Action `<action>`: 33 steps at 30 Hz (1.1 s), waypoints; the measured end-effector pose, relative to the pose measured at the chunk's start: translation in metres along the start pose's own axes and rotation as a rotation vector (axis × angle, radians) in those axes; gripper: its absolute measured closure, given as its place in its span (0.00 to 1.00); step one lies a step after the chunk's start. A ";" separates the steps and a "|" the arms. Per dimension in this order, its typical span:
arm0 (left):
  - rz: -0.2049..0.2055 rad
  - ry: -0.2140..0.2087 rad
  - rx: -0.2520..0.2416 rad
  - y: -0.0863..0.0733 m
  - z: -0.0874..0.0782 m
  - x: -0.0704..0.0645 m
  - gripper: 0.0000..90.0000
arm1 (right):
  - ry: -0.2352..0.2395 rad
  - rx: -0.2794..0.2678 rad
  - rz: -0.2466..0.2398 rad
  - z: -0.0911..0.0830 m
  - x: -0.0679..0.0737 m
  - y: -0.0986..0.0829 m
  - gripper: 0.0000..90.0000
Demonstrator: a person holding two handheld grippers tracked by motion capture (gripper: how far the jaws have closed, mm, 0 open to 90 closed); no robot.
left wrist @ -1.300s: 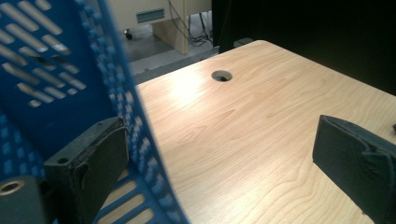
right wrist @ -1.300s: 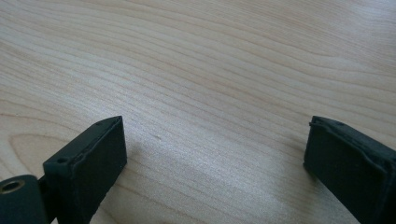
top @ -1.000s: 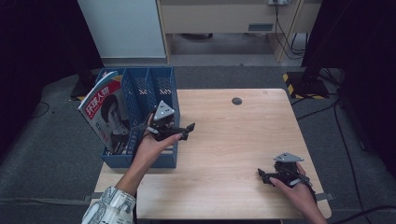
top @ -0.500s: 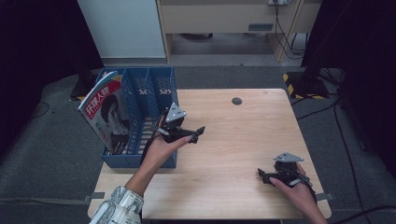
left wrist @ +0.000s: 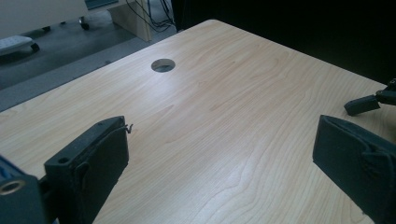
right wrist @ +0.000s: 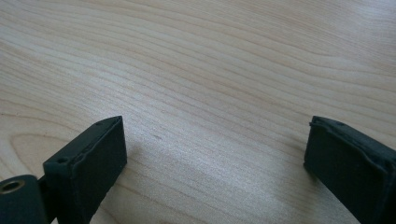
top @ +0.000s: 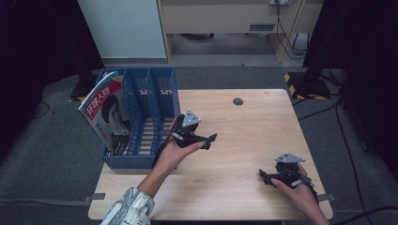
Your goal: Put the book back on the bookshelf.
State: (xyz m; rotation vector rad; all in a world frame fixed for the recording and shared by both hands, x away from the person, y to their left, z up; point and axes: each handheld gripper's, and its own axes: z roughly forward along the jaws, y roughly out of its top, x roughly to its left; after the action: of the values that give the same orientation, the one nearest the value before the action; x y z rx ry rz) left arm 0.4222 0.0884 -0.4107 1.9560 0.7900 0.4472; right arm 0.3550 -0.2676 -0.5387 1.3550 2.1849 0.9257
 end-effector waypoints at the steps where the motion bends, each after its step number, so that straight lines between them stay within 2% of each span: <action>1: -0.003 -0.001 -0.001 0.000 0.002 -0.001 0.04 | 0.000 0.000 0.000 0.000 0.000 0.000 0.07; 9: 0.009 -0.034 0.030 -0.004 0.017 -0.014 0.04 | 0.000 0.000 0.000 0.000 0.000 0.000 0.07; 10: 0.025 -0.043 0.050 -0.008 0.023 -0.017 0.04 | 0.003 0.000 0.000 0.000 0.000 0.000 0.07; 17: 0.027 -0.056 0.104 -0.018 0.043 -0.029 0.04 | 0.015 0.002 -0.013 -0.001 -0.002 0.000 0.07; 23: 0.054 -0.053 0.157 -0.026 0.059 -0.044 0.04 | 0.034 0.001 -0.020 -0.001 -0.004 0.000 0.07; 29: 0.046 -0.049 0.205 -0.036 0.082 -0.051 0.04 | 0.036 0.002 -0.025 -0.001 -0.004 -0.001 0.07; 33: 0.051 -0.030 0.239 -0.041 0.094 -0.057 0.04 | 0.035 0.002 -0.029 -0.001 -0.004 -0.001 0.07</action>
State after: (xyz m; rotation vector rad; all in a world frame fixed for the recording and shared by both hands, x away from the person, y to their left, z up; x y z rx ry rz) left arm 0.4227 0.0036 -0.4917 2.2030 0.8054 0.3656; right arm 0.3553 -0.2719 -0.5386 1.3145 2.2260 0.9432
